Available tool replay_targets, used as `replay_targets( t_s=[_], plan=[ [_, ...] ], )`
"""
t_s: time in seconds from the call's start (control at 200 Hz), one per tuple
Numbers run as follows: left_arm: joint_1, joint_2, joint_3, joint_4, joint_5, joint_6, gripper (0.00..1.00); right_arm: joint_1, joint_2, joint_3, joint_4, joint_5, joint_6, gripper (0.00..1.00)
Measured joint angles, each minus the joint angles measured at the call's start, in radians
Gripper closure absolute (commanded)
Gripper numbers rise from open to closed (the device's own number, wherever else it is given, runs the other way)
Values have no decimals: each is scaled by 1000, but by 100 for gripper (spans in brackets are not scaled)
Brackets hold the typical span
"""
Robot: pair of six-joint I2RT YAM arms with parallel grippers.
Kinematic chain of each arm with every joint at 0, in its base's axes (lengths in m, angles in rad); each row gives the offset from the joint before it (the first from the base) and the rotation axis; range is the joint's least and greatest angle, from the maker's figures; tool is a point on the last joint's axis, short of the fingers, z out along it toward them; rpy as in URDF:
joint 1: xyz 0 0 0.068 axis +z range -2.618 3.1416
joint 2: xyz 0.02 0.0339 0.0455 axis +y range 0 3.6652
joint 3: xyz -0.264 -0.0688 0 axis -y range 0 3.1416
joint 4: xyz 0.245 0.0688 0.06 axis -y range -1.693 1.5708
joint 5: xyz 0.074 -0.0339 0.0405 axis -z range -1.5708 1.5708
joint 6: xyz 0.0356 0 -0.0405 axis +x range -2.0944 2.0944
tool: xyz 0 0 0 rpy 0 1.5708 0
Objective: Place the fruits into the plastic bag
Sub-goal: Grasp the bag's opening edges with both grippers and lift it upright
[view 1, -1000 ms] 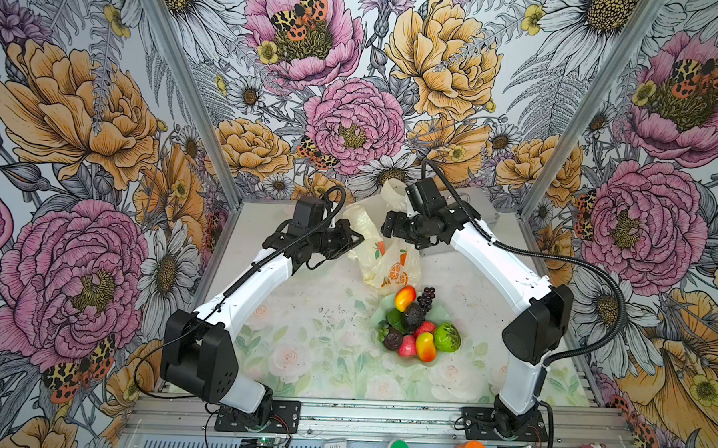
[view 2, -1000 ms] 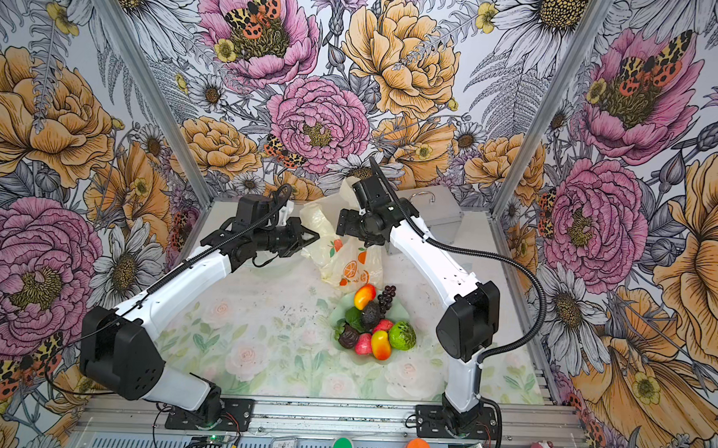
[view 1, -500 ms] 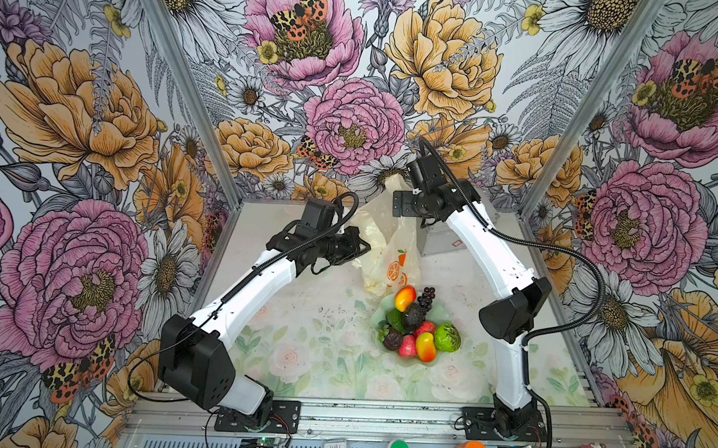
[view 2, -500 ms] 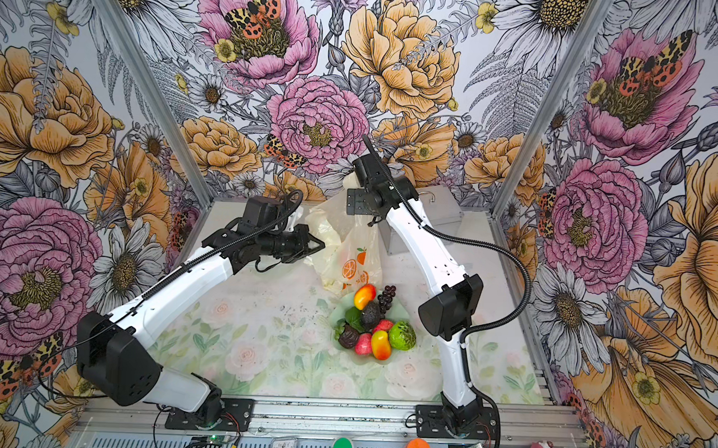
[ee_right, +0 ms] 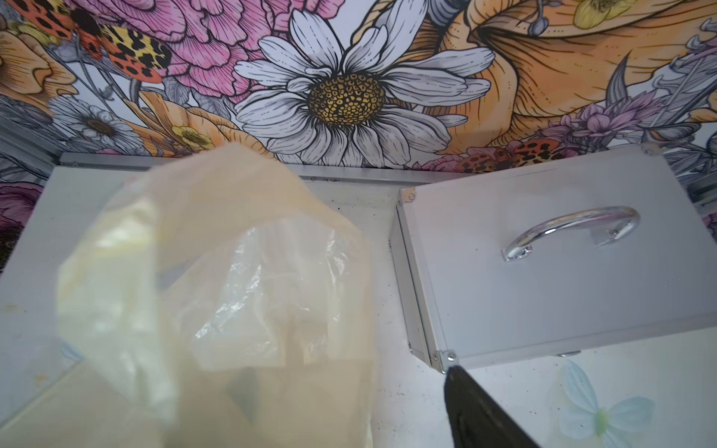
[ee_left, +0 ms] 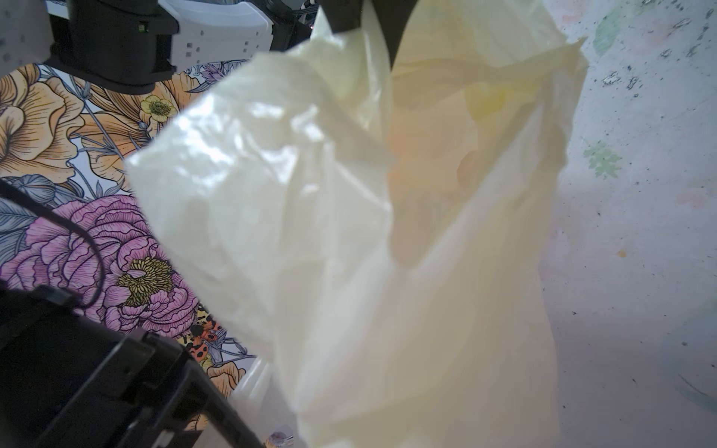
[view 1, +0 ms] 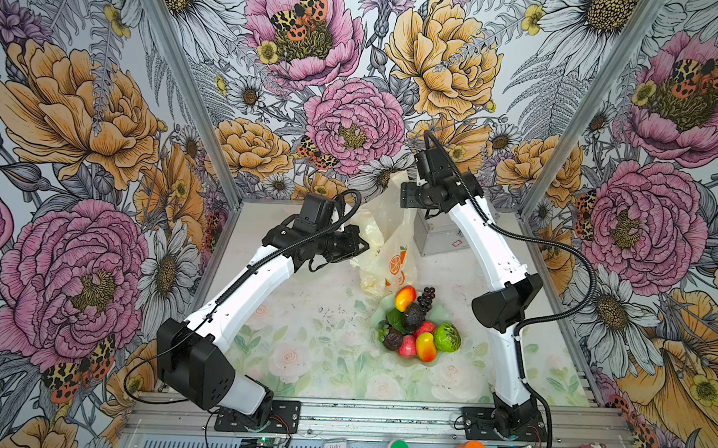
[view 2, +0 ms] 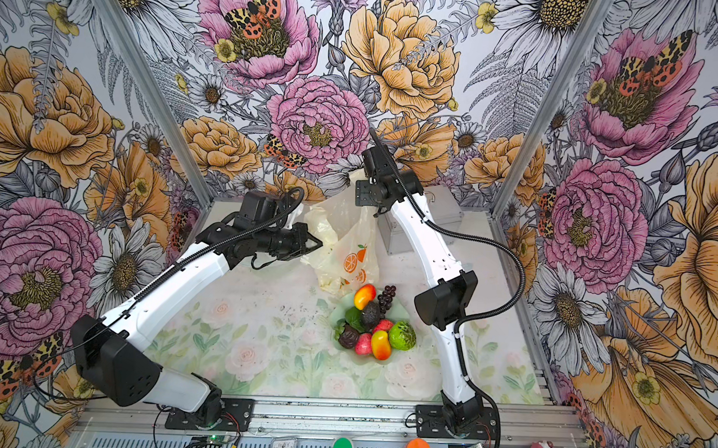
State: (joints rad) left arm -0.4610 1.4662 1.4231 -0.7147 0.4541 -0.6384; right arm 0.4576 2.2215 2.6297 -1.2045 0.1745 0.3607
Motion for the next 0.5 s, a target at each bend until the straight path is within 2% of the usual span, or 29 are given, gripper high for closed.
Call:
replay_targets(
  t_s=[0.05, 0.11, 0.115, 0.195, 0.355, 0.5],
  plan=[
    [0, 4, 0, -7, 0, 3, 96, 0, 0, 10, 3, -17, 10, 64],
    [0, 9, 0, -17, -1, 8, 89, 0, 0, 18, 6, -34, 5, 99],
    [0, 10, 0, -18, -1, 8, 88, 0, 0, 19, 7, -35, 5, 100],
    [0, 15, 0, -32, -3, 22, 69, 0, 0, 19, 13, -51, 10, 100],
    [35, 14, 0, -61, -5, 20, 3, 0, -3, 19, 16, -60, 16, 100],
    [170, -37, -36, -69, 8, 13, 1, -1, -29, -7, 27, -60, 19, 100]
  ],
)
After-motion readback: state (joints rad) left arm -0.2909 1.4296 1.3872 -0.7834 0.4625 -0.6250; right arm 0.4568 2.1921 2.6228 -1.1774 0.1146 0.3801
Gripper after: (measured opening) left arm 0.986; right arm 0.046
